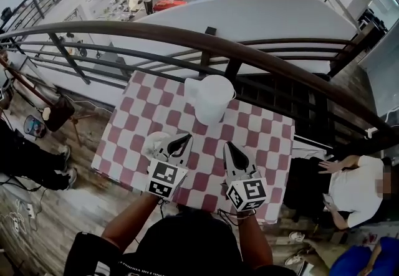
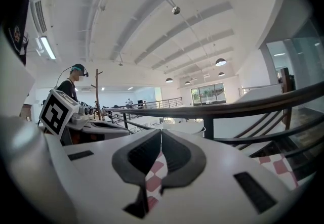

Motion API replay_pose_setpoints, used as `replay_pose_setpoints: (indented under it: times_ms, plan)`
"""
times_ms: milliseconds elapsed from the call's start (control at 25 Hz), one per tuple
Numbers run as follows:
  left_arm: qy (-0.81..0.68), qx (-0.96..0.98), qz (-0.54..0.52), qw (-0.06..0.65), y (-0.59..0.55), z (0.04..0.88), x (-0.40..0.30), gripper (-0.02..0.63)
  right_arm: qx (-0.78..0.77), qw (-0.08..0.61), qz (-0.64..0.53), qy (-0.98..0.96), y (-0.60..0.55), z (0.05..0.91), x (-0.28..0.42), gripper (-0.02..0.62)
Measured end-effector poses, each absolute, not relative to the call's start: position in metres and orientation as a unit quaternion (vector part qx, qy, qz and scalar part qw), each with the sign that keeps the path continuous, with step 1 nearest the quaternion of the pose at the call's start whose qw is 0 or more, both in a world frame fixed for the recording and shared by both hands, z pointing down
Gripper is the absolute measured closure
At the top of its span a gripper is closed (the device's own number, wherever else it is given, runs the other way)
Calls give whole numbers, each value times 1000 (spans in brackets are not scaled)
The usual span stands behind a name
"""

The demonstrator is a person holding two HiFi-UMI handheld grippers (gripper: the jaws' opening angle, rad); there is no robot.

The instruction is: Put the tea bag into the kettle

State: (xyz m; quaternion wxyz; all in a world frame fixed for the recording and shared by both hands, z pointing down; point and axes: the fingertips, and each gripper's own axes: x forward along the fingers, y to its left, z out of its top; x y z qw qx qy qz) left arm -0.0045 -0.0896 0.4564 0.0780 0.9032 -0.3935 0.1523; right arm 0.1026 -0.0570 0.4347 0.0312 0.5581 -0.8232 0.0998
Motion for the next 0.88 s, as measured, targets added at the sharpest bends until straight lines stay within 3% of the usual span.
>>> replay_pose_setpoints:
  times_ms: [880]
  plan:
    - [-370, 914, 132, 98, 34, 447, -36, 607, 541, 21, 103, -834, 66, 415, 61, 578]
